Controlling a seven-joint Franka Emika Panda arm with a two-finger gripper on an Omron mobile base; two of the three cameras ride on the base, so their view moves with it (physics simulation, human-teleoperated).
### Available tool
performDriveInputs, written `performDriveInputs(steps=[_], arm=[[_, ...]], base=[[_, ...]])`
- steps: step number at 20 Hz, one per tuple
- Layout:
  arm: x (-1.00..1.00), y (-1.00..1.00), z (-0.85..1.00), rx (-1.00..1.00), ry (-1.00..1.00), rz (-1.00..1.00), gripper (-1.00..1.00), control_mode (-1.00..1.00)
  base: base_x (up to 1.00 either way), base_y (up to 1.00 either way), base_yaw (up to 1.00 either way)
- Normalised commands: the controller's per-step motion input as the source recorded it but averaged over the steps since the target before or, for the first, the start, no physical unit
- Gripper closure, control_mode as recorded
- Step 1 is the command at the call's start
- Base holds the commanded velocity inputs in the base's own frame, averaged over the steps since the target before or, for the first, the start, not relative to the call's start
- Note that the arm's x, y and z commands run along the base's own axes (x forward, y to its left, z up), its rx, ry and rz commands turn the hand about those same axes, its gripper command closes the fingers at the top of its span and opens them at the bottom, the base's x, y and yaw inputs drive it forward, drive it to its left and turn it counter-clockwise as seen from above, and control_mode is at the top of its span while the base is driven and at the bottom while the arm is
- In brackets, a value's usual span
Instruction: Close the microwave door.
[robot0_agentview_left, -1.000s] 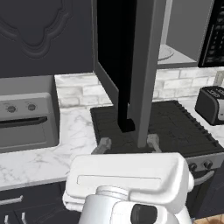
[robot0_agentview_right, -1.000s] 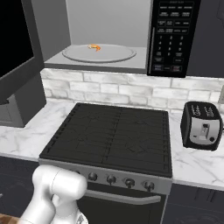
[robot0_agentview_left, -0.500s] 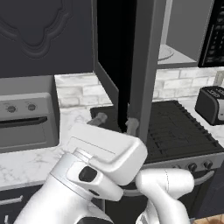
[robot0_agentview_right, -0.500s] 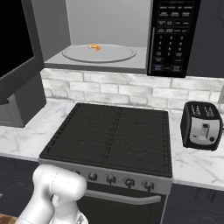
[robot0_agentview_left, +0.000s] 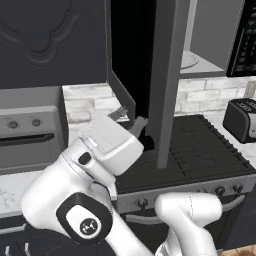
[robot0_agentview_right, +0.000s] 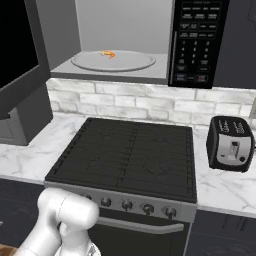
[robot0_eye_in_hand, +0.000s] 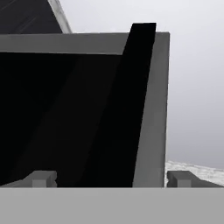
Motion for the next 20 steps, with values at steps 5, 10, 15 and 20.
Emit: performDriveInputs(steps=[5, 10, 15, 20], arm=[[0.5, -0.34, 0.0, -0.01, -0.15, -0.25, -1.0, -1.0], [0.4, -0.72, 0.09, 0.0, -0.14, -0.2, -1.0, -1.0], [0.08, -1.0, 0.34, 0.05, -0.17, -0.12, -1.0, -1.0], [0.1, -1.0, 0.35, 0.12, -0.1, -0.03, -1.0, -1.0]], base=[[0.0, 0.0, 0.0], [0.0, 0.0, 0.0], [0.0, 0.0, 0.0], [0.0, 0.0, 0.0]])
